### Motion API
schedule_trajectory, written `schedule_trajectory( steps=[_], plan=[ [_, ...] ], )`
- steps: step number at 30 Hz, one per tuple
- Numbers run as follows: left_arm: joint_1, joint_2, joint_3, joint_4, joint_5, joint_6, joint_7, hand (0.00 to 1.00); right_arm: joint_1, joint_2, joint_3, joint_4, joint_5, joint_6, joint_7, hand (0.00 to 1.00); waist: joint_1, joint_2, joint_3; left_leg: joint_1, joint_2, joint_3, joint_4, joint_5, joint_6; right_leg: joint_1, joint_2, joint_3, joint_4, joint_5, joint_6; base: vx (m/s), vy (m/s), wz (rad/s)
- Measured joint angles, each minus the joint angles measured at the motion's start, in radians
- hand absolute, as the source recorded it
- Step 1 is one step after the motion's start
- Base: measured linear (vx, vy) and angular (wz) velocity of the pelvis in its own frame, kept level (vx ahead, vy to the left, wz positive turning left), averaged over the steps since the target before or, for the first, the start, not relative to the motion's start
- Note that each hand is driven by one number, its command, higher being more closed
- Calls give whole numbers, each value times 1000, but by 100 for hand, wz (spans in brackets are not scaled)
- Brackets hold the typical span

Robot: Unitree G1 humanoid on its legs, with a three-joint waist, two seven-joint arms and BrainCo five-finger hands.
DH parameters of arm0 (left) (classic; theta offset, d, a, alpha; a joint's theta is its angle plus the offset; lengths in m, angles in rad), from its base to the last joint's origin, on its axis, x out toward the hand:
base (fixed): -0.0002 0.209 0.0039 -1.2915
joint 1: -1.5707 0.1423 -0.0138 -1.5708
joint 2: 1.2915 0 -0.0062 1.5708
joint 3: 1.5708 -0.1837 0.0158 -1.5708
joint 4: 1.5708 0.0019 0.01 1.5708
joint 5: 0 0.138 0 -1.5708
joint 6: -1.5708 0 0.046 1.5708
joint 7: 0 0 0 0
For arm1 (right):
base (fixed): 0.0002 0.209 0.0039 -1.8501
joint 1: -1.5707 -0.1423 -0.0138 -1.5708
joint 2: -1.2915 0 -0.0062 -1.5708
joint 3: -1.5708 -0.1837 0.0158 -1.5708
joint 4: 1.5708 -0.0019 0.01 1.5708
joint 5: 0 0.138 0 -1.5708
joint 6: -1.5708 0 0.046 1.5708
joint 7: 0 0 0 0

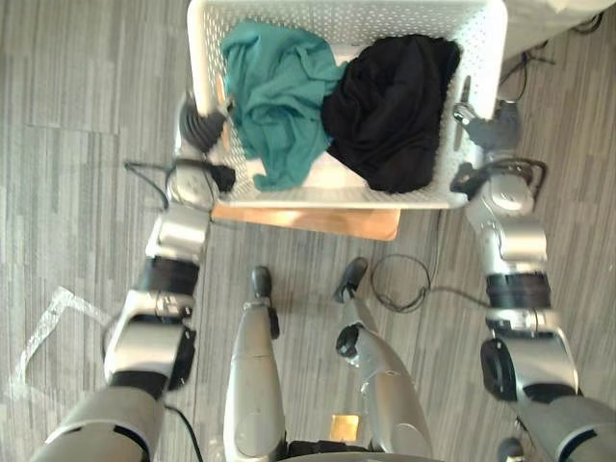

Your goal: Pick up the laundry basket with both hands and put the clothes into the washing machine.

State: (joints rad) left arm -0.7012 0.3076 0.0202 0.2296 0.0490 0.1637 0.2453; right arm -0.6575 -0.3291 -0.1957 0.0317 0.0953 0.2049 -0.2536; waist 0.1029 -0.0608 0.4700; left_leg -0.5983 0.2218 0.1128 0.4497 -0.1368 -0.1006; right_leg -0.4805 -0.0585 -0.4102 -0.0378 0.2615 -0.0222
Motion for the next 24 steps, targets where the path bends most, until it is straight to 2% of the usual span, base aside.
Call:
schedule_trajectory(
  steps=[2,4,7,9,13,18,24],
  plan=[
    [130,-61,26,-175,-106,-44,-6,100,135,26,-41,-185,-29,-6,-3,100,-3,1,0,45,-20,2,-23,1,2,35,-16,1,3,-29,5,65,64,12],
    [235,-77,29,-275,-169,-67,-27,100,224,64,-42,-241,-28,-29,-3,100,-3,10,-3,84,-29,3,-39,1,2,65,-21,4,5,-41,9,38,47,4],
    [416,-116,28,-359,-205,-68,-67,100,356,115,-29,-249,-28,-33,26,100,-3,33,-12,161,-40,7,-73,2,3,109,-29,11,39,-77,16,38,48,2],
    [506,-143,26,-364,-227,-67,-89,100,423,135,-16,-240,-31,-38,46,100,-5,52,-25,201,-48,3,-95,1,3,131,-33,10,61,-101,20,63,31,9],
    [694,-169,18,-364,-239,-59,-115,100,519,190,19,-106,-41,-41,105,100,-5,90,-69,270,-52,4,-125,1,3,154,-45,17,135,-154,26,71,30,1],
    [811,-168,14,-364,-239,-47,-136,100,580,226,37,-5,-38,-43,153,100,-7,93,-94,391,-54,-15,-144,-1,4,232,-63,7,243,-244,27,56,0,13],
    [810,-168,10,-365,-236,-43,-136,100,591,227,30,31,-15,-74,166,100,-15,95,-119,408,-51,-38,-123,-19,9,224,-76,9,327,-292,21,-51,-27,4]
  ],
)
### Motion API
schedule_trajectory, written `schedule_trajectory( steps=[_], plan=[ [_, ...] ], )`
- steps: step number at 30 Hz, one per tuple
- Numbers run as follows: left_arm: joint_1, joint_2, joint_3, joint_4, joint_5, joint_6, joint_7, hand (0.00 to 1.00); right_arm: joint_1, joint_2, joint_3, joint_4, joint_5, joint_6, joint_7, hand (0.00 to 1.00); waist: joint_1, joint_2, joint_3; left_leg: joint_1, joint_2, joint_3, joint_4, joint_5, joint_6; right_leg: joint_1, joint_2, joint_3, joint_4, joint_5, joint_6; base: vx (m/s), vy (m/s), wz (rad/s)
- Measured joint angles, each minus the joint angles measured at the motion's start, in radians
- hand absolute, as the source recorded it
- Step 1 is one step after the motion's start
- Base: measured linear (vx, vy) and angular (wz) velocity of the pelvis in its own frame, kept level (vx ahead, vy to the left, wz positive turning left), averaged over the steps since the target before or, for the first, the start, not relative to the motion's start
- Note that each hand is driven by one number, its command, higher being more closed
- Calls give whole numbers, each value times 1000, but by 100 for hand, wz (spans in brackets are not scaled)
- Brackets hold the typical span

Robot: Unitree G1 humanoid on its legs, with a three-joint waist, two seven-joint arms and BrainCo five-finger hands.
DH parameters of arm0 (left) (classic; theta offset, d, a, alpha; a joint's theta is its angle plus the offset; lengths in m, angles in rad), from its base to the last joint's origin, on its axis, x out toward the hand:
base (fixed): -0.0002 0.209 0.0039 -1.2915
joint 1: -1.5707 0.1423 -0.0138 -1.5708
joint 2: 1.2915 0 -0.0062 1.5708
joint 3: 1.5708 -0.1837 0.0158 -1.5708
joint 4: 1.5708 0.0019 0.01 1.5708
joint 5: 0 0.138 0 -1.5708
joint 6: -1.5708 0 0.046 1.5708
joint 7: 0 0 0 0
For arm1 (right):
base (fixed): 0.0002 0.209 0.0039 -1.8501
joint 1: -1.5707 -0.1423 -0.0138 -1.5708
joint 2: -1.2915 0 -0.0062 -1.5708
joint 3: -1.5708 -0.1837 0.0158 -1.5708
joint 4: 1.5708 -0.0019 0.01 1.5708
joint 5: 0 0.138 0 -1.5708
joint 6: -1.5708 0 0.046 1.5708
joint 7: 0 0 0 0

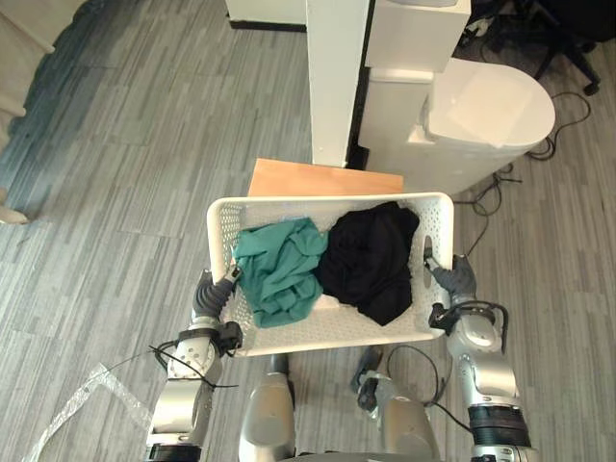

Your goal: Pick up the laundry basket with both hands and put the clothes into the washing machine.

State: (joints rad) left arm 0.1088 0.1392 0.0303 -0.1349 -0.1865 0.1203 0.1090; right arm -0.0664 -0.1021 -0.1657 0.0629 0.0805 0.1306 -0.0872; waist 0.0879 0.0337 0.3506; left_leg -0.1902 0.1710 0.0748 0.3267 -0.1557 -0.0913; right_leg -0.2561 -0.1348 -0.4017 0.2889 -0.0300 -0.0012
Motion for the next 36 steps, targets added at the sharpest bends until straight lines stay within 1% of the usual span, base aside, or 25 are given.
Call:
schedule_trajectory(
  steps=[3,4,5,6,8,10,11,12,13,14,15,16,18,19,21,24,25,27,29,31,32,33,34,35,36],
  plan=[
    [15,-2,-12,-2,8,3,-8,100,32,14,-18,-1,8,-6,9,100,-17,-1,-28,-11,27,-16,101,-52,-19,-9,3,26,32,-22,-3,-23,-16,-45],
    [37,-9,-24,-15,14,3,-17,100,56,18,-31,-6,8,-7,24,100,-19,10,-42,-10,35,-78,199,-107,-19,-8,35,69,42,-21,-2,6,30,-95],
    [46,-19,-36,-15,30,3,-23,100,88,19,-46,-20,8,-9,31,100,-28,23,-62,-4,35,-112,207,-137,-36,-12,53,88,41,-15,3,2,67,-97],
    [50,-26,-47,-15,39,3,-25,100,109,21,-58,-30,9,-12,36,100,-39,29,-76,3,34,-129,200,-157,-46,-16,59,97,39,-11,8,6,170,-58],
    [51,-39,-74,-14,61,3,-34,100,162,55,-110,-65,8,-14,46,100,-82,12,-101,21,6,-97,176,-188,-35,-34,44,150,19,28,34,-9,256,-64],
    [35,-42,-114,-13,74,3,-45,100,205,63,-150,-103,8,-17,47,100,-100,6,-110,18,-36,-36,171,-188,-6,-50,24,214,-25,90,58,-105,318,-83],
    [10,-46,-137,-7,91,4,-50,100,227,65,-177,-131,9,-18,43,100,-108,2,-111,4,-85,8,181,-178,48,-66,-1,262,-69,157,78,-127,283,-74],
    [-5,-51,-140,3,96,4,-53,100,227,63,-184,-130,9,-21,42,100,-115,-1,-110,1,-102,27,173,-170,65,-69,-11,277,-106,204,92,-194,312,-86],
    [-33,-59,-137,27,114,5,-58,100,213,64,-193,-125,10,-21,40,100,-114,4,-111,-2,-96,80,152,-148,103,-62,-12,274,-164,258,113,-211,185,-90],
    [-59,-69,-119,61,136,10,-59,100,205,77,-184,-112,9,-17,29,100,-109,12,-107,11,-90,144,140,-138,124,-99,-28,208,46,112,35,-329,334,-130],
    [-49,-70,-100,64,155,20,-61,100,205,81,-166,-86,10,-17,24,100,-101,11,-107,51,-83,206,111,-127,143,-87,-55,124,253,-30,2,-232,239,-122],
    [-43,-69,-95,63,160,20,-62,100,202,81,-161,-73,10,-17,24,100,-96,10,-107,66,-82,229,95,-123,149,-70,-63,94,303,-61,3,-243,224,-147],
    [-2,-68,-55,43,166,21,-62,100,131,81,-129,23,7,-21,23,100,-59,-2,-133,105,-78,375,19,-92,168,67,-125,-94,416,-201,1,-219,97,-173],
    [3,-69,-39,37,173,21,-61,100,107,81,-120,49,6,-21,23,100,-49,-6,-139,100,-76,409,12,-89,171,97,-141,-130,418,-222,2,-223,36,-186],
    [12,-70,12,17,198,22,-53,100,4,76,-74,161,3,-24,5,100,-6,-20,-163,71,-47,563,6,-86,183,207,-201,-249,382,-252,4,-227,-1,-195],
    [12,-70,40,9,198,23,-34,100,-72,70,-26,226,-6,-24,-16,100,14,-29,-183,18,8,682,55,-79,171,275,-224,-292,215,-204,28,-152,-96,-164],
    [6,-73,48,9,198,24,-26,100,-95,61,-7,230,-11,-18,-29,100,12,-32,-184,-7,41,716,97,-77,168,272,-186,-263,111,-198,98,-88,-195,-150],
    [10,-90,44,9,198,25,-16,100,-99,41,15,230,-12,-13,-46,100,19,-32,-185,0,98,758,136,-73,161,278,-119,-209,-5,-191,118,-68,-220,-148],
    [10,-89,23,9,198,25,-8,100,-95,32,27,228,-13,-13,-54,100,3,-35,-186,37,165,787,173,-73,160,303,-48,-114,-105,-161,119,-66,-245,-128],
    [11,-92,15,8,198,25,6,100,-96,22,34,227,-13,-13,-66,100,3,-37,-189,65,202,765,200,-71,159,298,-14,-45,-107,-150,102,-63,-143,-136],
    [21,-99,20,3,198,25,12,100,-99,16,55,227,-13,-13,-71,100,-1,-36,-190,65,237,653,258,-68,166,298,19,24,-101,-146,93,-65,-149,-201],
    [45,-98,35,-21,197,25,31,100,-110,22,87,228,-13,-14,-84,100,3,-37,-189,8,268,481,374,-58,197,307,54,104,-106,-135,73,-36,-94,-206],
    [62,-103,43,-35,196,23,37,100,-114,23,97,228,-13,-15,-85,100,10,-46,-196,-13,237,370,379,-84,157,298,57,158,-111,-130,65,60,44,-245],
    [73,-105,45,-64,196,18,50,100,-135,23,103,228,-15,-18,-85,100,19,-48,-199,-45,123,158,335,-134,72,272,67,243,-112,-126,58,76,130,-198],
    [70,-106,42,-64,196,15,54,100,-139,21,101,228,-15,-22,-85,100,19,-46,-201,-59,76,92,302,-136,69,262,71,272,-109,-126,58,77,159,-201]
  ],
)
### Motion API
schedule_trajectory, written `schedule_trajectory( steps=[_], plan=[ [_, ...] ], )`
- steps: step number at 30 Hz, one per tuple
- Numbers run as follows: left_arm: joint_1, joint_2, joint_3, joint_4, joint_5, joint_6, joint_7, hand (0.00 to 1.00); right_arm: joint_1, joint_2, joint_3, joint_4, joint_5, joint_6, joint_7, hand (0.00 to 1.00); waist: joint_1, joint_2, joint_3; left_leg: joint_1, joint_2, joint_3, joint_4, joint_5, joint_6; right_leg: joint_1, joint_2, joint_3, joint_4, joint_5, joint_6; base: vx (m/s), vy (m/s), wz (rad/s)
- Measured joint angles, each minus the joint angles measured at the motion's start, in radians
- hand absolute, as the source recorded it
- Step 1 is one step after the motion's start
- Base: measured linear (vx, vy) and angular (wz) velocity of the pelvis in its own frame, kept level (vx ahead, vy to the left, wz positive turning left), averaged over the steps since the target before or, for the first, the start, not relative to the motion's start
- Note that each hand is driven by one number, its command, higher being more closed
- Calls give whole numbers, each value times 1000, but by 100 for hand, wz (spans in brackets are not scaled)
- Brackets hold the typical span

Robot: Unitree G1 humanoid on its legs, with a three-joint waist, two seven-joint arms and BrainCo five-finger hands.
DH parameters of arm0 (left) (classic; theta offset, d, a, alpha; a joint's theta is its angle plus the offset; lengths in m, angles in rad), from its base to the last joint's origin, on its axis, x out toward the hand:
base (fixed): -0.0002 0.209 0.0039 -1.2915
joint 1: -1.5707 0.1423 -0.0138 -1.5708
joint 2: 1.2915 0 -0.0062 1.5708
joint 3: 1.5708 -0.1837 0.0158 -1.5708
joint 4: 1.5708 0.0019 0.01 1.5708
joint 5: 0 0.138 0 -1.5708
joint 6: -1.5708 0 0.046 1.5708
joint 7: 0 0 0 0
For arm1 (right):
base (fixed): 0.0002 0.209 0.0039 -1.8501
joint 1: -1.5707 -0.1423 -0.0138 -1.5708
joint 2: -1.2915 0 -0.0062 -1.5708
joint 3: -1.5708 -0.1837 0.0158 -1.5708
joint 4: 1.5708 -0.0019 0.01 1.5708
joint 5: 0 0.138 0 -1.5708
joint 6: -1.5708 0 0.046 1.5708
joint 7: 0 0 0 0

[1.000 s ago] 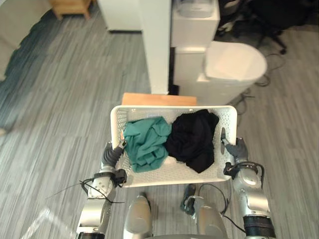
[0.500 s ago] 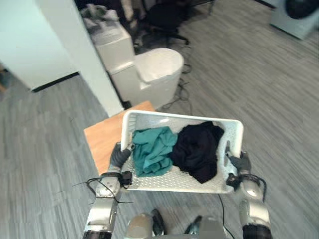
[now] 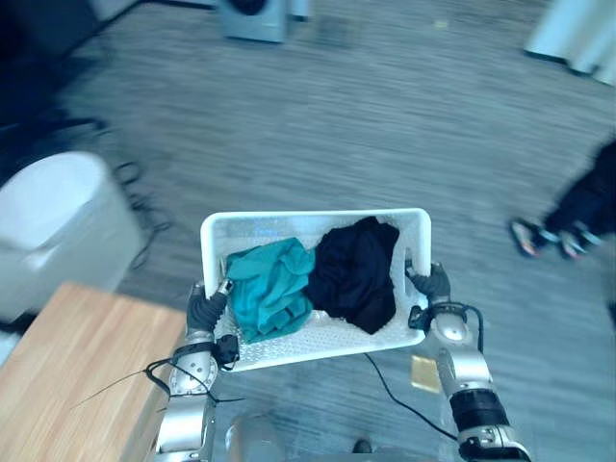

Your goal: Pick up the laundry basket with both hands and put the clothes into the washing machine.

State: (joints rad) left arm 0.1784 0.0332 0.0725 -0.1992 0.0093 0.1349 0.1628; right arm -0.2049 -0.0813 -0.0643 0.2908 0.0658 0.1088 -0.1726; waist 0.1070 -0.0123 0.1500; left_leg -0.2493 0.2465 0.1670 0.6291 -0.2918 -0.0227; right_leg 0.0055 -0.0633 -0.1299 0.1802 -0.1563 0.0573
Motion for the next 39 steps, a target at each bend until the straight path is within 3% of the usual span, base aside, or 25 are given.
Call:
schedule_trajectory(
  steps=[1,2,3,8,12,13,14,15,16,17,19,20,21,23,25,26,27,28,29,30,31,33,35,37,39],
  plan=[
    [-2,1,-2,0,0,-1,13,100,2,-2,-2,0,0,-2,-1,100,-13,5,-1,-3,-71,-80,-100,4,-1,-13,7,31,16,0,1,53,106,-114],
    [-2,6,-5,3,1,-1,13,100,12,5,-2,0,-1,-2,-2,100,-16,-4,-2,22,-77,-87,-118,2,-8,-14,5,48,21,1,2,137,117,-103],
    [-2,14,-25,6,4,2,14,100,40,27,-26,-6,-8,-1,-3,100,-42,-31,-21,62,-94,-63,-166,16,-14,-26,-14,62,23,10,17,135,65,-53],
    [-5,21,-63,6,24,4,15,100,129,49,-62,-82,-29,-2,-4,100,-67,-28,-32,115,-131,-1,-200,17,-13,-3,-56,79,-11,30,41,112,95,-32],
    [-5,23,-79,6,42,8,13,100,153,63,-74,-82,-29,-1,-9,100,-69,-23,-35,138,-122,3,-175,17,-13,30,-52,75,-9,29,40,115,21,-1],
    [-5,24,-80,6,42,8,12,100,153,64,-74,-83,-29,-2,-15,100,-67,-18,-34,121,-104,5,-105,17,-13,47,-42,74,-9,27,37,105,-29,-2],
    [-5,23,-79,6,42,8,12,100,158,64,-72,-98,-29,-1,-22,100,-64,0,-26,76,-67,0,39,17,-13,75,-21,74,-9,20,27,121,-38,-10],
    [-2,21,-76,6,41,8,12,100,170,62,-69,-132,-29,5,-23,100,-58,29,-21,29,-25,-12,181,32,11,99,7,72,-4,7,17,96,-27,-20],
    [-2,21,-67,5,41,8,13,100,182,62,-57,-166,-29,10,-26,100,-52,51,-13,-18,9,-27,318,75,68,117,27,74,13,-19,15,51,-20,-47],
    [-1,23,-53,5,41,6,19,100,199,64,-42,-202,-29,11,-37,100,-31,62,-7,-62,39,-35,442,168,81,119,35,76,56,-74,2,52,-31,-55],
    [-3,23,-33,5,40,5,22,100,198,90,-35,-210,-29,11,-46,100,-33,52,-11,-115,49,-59,523,292,72,139,27,80,61,-110,-27,154,-21,-27],
    [-10,31,-30,7,39,-7,21,100,196,93,-36,-228,-30,11,-59,100,-39,36,3,-212,47,-51,593,229,47,165,18,84,15,-133,-16,210,18,15],
    [-15,30,-38,8,39,-8,19,100,195,80,-40,-226,-29,11,-67,100,-39,43,4,-234,42,-45,567,165,44,167,19,79,10,-134,-13,193,37,22],
    [-17,13,-43,12,39,-8,16,100,187,61,-41,-224,-29,15,-70,100,-35,34,9,-254,5,-3,378,95,23,169,-4,77,3,-149,-19,159,53,1],
    [-22,-1,-30,12,40,-9,17,100,161,52,-39,-215,-29,18,-68,100,-31,30,13,-285,-20,54,77,103,-22,184,-29,81,2,-195,-6,325,153,-16],
    [-22,-2,-30,12,40,-9,18,100,159,52,-39,-213,-29,18,-68,100,-27,31,12,-279,-20,60,34,107,-28,195,-34,82,7,-216,-2,454,254,-31],
    [-11,-2,-32,15,42,-9,19,100,165,59,-37,-189,-30,18,-66,100,-11,5,6,-244,-47,88,76,86,22,233,-59,109,71,-270,2,383,177,-23],
    [-4,-1,-32,16,42,-7,19,100,165,63,-35,-179,-31,18,-62,100,-13,-6,2,-239,-60,89,99,58,55,209,-72,115,149,-269,1,533,225,2],
    [0,3,-31,17,43,-6,19,100,170,78,-37,-178,-39,17,-61,100,-19,-22,-8,-235,-76,85,131,11,80,108,-91,135,382,-230,64,467,156,30],
    [0,10,-33,17,43,-6,19,100,169,78,-38,-175,-41,17,-61,100,-17,-28,-11,-229,-80,92,145,-6,94,56,-103,143,500,-188,125,693,259,42],
    [0,22,-39,17,43,1,15,100,160,84,-40,-152,-42,17,-52,100,-18,-41,-11,-185,-101,99,158,-50,120,-31,-135,141,733,-49,221,698,216,32],
    [3,28,-35,17,50,22,15,100,151,100,-54,-109,-47,20,-40,100,-16,-37,-7,-97,-124,92,120,-80,135,-87,-150,78,895,-40,200,642,137,23],
    [24,32,-35,17,64,26,16,100,174,115,-50,-113,-69,24,-37,100,-14,-8,7,101,-136,91,-30,-90,118,-156,-123,-21,943,-102,75,535,39,1],
    [23,31,-40,16,64,23,14,100,188,113,-53,-135,-72,23,-37,100,-29,1,7,190,-146,86,-129,-87,111,-235,-100,-68,875,-140,15,483,-41,16],
    [7,31,-66,16,63,9,13,100,205,100,-60,-180,-72,20,-41,100,-55,12,3,259,-150,65,-202,-89,80,-357,-95,-102,624,-141,-13,474,-70,38]
  ],
)
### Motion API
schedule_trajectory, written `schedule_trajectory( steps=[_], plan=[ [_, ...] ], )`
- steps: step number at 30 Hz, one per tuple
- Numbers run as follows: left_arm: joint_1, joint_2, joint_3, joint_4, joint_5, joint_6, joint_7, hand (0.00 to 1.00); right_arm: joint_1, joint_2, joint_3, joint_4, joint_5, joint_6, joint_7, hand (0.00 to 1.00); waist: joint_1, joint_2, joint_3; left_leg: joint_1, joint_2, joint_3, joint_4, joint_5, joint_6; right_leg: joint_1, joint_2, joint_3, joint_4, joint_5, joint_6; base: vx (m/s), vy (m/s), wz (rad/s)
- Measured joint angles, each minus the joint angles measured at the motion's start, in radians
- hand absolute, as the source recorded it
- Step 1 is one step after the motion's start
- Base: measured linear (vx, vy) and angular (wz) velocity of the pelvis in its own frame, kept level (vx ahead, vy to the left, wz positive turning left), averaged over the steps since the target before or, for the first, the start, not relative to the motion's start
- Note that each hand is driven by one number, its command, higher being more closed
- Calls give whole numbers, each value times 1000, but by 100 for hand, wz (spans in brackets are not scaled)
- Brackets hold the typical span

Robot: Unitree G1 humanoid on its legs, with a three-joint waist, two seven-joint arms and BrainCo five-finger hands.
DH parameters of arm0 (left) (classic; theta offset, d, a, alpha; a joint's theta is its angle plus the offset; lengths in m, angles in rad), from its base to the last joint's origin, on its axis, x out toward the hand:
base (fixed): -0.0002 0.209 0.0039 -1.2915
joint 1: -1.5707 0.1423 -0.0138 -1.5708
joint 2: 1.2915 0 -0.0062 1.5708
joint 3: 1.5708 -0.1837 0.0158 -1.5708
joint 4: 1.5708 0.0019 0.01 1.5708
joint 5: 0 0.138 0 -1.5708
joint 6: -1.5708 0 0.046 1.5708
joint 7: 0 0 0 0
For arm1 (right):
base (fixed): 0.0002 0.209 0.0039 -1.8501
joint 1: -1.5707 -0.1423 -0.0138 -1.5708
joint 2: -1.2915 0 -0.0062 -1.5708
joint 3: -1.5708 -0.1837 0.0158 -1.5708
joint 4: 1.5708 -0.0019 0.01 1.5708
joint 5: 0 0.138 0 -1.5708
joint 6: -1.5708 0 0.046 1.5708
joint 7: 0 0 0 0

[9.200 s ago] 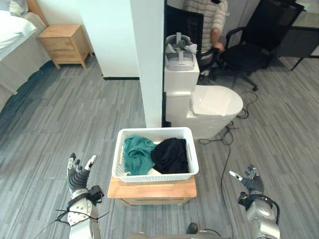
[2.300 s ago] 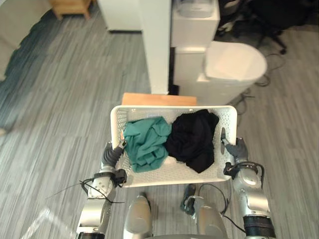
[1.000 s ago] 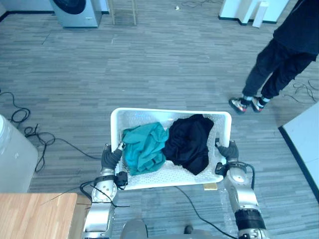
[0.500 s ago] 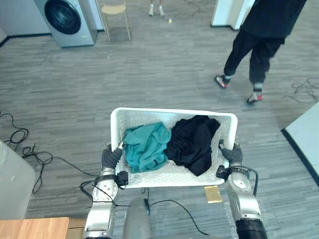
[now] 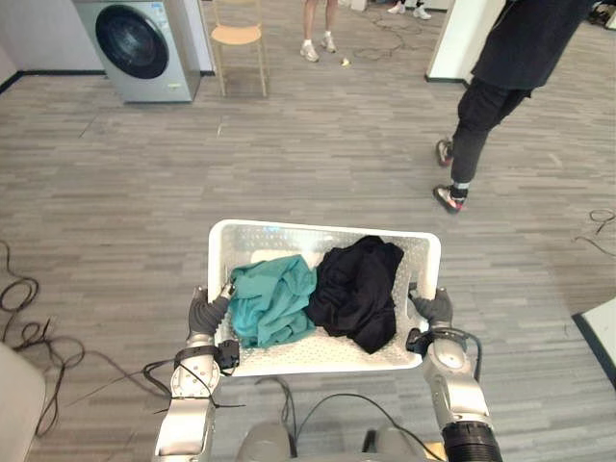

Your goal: Pick up the laundry basket with both hands and put the clothes into the washing machine.

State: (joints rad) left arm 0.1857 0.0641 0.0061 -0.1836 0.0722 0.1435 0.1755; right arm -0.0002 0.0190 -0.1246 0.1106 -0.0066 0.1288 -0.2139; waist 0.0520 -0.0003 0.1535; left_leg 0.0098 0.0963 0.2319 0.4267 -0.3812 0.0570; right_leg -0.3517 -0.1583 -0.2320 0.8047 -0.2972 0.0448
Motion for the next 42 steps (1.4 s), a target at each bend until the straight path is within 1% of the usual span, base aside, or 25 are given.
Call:
schedule_trajectory(
  steps=[2,4,5,6,7,8,9,11,12,14,16,19,20,21,22,23,24,26,29,31,33,36,38,40,42],
  plan=[
    [-45,0,-5,42,0,-1,-3,100,0,-7,-17,0,1,-1,-2,100,-19,-13,-5,70,-2,-15,-55,-23,-42,-63,-18,-20,-454,152,7,650,-139,31],
    [-61,0,1,81,0,-1,-1,100,9,-4,-16,1,-1,1,-4,100,-34,-23,-5,144,-9,-32,-97,-48,-82,-73,-26,-17,-584,204,13,542,-171,35],
    [-60,-10,-4,103,0,-1,-2,100,30,-8,-15,1,-1,3,-3,100,-40,-4,-11,213,16,-46,-125,-67,-112,-70,-7,4,-527,300,0,731,-230,42],
    [-54,-20,-7,111,3,1,-3,100,47,-16,-15,1,-1,7,-3,100,-40,26,-27,240,53,-58,-111,-57,-127,-79,23,12,-444,327,-20,781,-237,35],
    [-53,-22,-13,111,7,1,-4,100,49,-17,-16,1,-1,8,-3,100,-42,35,-31,233,81,-67,-66,-46,-146,-79,39,9,-409,337,-35,799,-260,15],
    [-54,-34,-12,114,10,1,-5,100,45,-23,-20,1,-1,8,-2,100,-42,69,-30,182,154,-85,111,-10,-163,-55,86,-24,-364,291,-61,769,-279,-8],
    [-51,-46,-3,115,10,3,-7,100,42,-24,-17,0,0,8,0,100,-34,97,-28,97,237,-95,344,126,-143,-2,137,-42,-360,250,-82,744,-268,-23],
    [-40,-43,12,115,9,5,-22,100,53,-20,-2,-12,0,9,-3,100,-22,102,-27,-35,335,-106,651,371,-125,115,200,-37,-411,203,-103,687,-201,-34],
    [-39,-42,7,115,7,4,-22,100,60,-22,-2,-26,0,9,-5,100,-17,102,-27,-77,352,-116,740,361,-115,154,213,-35,-432,194,-105,776,-167,-34],
    [-30,-48,6,112,-2,-12,-21,100,82,-26,-3,-72,0,8,-18,100,-9,82,-15,-233,337,-84,892,283,-17,317,220,-3,-536,167,-109,700,-78,-22],
    [-28,-52,7,112,-2,-21,-22,100,82,-27,-3,-77,0,7,-22,100,-4,69,-10,-315,296,-42,808,217,-20,400,201,19,-591,145,-95,589,28,-14],
    [-28,-55,10,112,-2,-22,-24,100,80,-28,-3,-73,0,6,-22,100,5,49,5,-394,185,21,383,173,-64,493,137,35,-622,78,-43,532,157,-6],
    [-27,-63,10,111,-2,-22,-25,100,77,-35,-3,-63,2,3,-21,100,15,40,12,-400,143,19,153,217,-123,528,117,41,-638,53,-19,657,314,-13],
    [-25,-68,10,110,-1,-22,-26,100,70,-42,-4,-50,5,0,-21,100,20,63,3,-390,127,10,0,295,-145,555,114,49,-658,32,1,446,228,-19],
    [-21,-66,10,111,-1,-21,-25,100,63,-41,-1,-36,6,-1,-20,100,23,57,6,-372,116,12,-14,384,-129,578,106,58,-672,21,14,566,279,-14],
    [-16,-61,26,107,1,-20,-23,100,41,-31,9,-6,6,0,-20,100,19,16,7,-369,72,20,31,332,-54,603,67,71,-677,15,13,573,275,-4],
    [-16,-64,37,105,0,-20,-23,100,27,-30,9,-5,6,-1,-13,100,19,16,7,-405,75,14,137,257,-7,592,55,75,-625,14,24,693,345,3],
    [-9,-63,40,105,0,-18,-23,100,27,-26,6,4,6,-1,1,100,22,11,7,-390,72,24,241,159,28,550,19,98,-413,-6,61,595,311,5],
    [-2,-30,40,101,1,-11,-22,100,5,0,5,60,4,-1,4,100,21,-25,12,-248,24,86,246,62,52,332,-87,141,223,100,222,527,230,-8],
    [20,-22,39,64,1,1,-20,100,9,13,7,66,4,-1,4,100,19,-20,16,-141,15,104,189,34,44,237,-102,86,398,103,162,547,128,-22],
    [42,-12,32,20,1,0,-20,100,9,20,10,61,3,-11,6,100,18,-19,16,-21,-1,126,69,32,29,144,-100,-10,305,58,84,431,33,-31],
    [37,-12,25,10,1,-2,-21,100,8,13,7,59,4,-30,6,100,9,-22,13,19,-9,124,28,22,0,62,-90,-51,27,39,41,307,-56,-1],
    [34,-11,25,15,1,-2,-21,100,11,12,4,60,5,-31,3,100,-11,-22,13,33,5,100,35,-3,-42,16,-74,-19,-325,114,17,338,-123,26],
    [29,-10,26,31,1,-1,-21,100,28,13,5,59,7,-32,2,100,-16,-10,20,64,41,67,59,-38,-89,17,-51,29,-500,199,12,426,-206,44],
    [34,-6,26,35,2,-1,-22,100,56,20,13,47,9,-32,2,100,-15,-22,12,116,66,35,66,-93,-141,22,-51,41,-517,240,6,480,-300,45]
  ],
)
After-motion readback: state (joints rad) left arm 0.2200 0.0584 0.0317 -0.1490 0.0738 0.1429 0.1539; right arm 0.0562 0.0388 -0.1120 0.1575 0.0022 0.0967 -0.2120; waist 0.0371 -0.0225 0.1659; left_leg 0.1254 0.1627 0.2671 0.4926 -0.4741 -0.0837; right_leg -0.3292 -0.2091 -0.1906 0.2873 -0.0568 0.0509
